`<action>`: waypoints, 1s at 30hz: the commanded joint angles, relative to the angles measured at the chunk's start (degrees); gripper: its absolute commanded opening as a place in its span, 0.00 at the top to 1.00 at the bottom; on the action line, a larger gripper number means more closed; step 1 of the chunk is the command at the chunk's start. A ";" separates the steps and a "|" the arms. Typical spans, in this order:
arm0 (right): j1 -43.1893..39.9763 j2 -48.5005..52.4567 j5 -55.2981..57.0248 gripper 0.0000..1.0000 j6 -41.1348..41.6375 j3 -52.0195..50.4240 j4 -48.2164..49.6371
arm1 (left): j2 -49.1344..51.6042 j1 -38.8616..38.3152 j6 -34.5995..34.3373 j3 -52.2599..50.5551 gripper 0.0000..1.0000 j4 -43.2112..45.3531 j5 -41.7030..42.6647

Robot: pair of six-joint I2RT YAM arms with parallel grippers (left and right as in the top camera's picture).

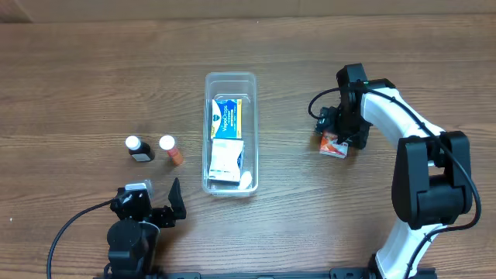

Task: Pack container
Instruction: 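Place the red box into the container with the right gripper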

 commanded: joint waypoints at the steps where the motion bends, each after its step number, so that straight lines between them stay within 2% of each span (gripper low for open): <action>1: 0.07 0.02 -0.31 0.27 0.87 1.66 -2.12 | -0.48 0.28 1.09 -0.13 0.00 -0.04 0.63; 3: 0.13 -0.63 -0.31 0.31 0.85 3.98 -5.27 | -0.48 0.28 1.09 -0.13 0.00 -0.04 0.63; 7: 1.42 -3.50 -0.33 0.31 0.63 10.51 -12.07 | -0.48 0.28 1.09 -0.13 0.00 -0.04 0.63; 12: 7.10 -8.83 -0.33 0.31 0.44 21.59 -17.92 | -0.48 0.28 1.09 -0.13 0.00 -0.04 0.63; 16: 14.45 -10.05 -0.33 0.31 0.50 25.68 -15.85 | -0.48 0.28 1.09 -0.13 0.00 -0.04 0.63; 22: 26.16 -7.17 -0.20 0.30 3.28 25.53 -9.16 | -0.48 0.28 1.09 -0.13 0.00 -0.04 0.63; 30: 33.33 2.08 -0.28 0.30 6.67 25.53 -0.61 | -0.48 0.28 1.09 -0.13 0.00 -0.04 0.63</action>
